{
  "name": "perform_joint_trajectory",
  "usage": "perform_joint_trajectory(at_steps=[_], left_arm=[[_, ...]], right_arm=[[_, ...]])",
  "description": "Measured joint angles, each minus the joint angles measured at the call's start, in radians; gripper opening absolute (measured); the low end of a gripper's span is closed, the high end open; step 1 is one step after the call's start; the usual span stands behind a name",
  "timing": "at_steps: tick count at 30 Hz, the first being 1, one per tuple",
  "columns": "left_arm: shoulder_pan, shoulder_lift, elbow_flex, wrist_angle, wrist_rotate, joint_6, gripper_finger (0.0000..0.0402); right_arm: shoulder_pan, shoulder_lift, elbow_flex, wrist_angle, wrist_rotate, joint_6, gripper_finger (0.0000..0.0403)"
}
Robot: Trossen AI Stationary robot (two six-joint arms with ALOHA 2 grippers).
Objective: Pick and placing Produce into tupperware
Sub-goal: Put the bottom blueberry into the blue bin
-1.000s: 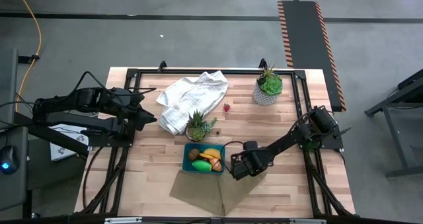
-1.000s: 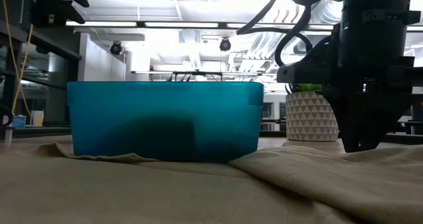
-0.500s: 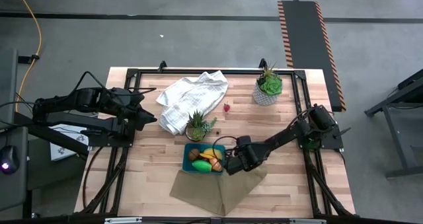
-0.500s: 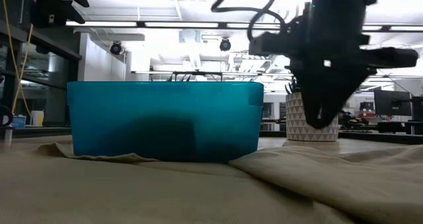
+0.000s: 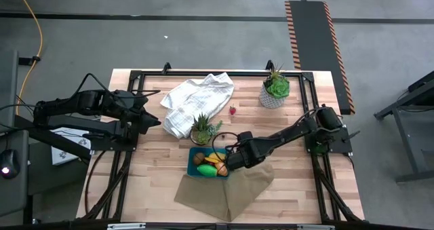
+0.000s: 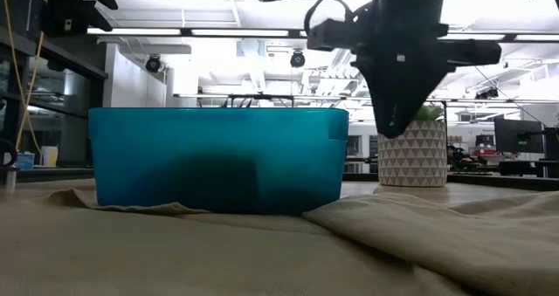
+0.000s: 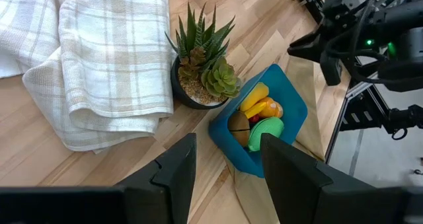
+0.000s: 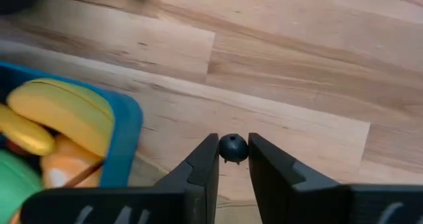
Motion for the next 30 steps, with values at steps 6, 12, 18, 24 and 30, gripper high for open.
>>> perform_joint_trajectory(at_steps=[6,12,18,24,30], left_arm=[[0.0,0.0,0.0,0.0,0.0,0.0,0.0156],[0.0,0.0,0.0,0.0,0.0,0.0,0.0156],[0.0,0.0,0.0,0.0,0.0,0.0,0.0156],[0.0,0.0,0.0,0.0,0.0,0.0,0.0156],[0.0,0.0,0.0,0.0,0.0,0.0,0.0156]], right_arm=[[-0.007,0.0,0.046,-0.005,0.021,-0.043,0.0064],[-0.008,0.0,0.093,-0.011,0.056,-0.085,0.0064],[-0.008,0.0,0.13,0.012,0.058,-0.205,0.0064],[-0.008,0.0,0.132,0.143,0.059,-0.343,0.0064],[-0.024,0.0,0.132,0.296,0.036,-0.512,0.0064]])
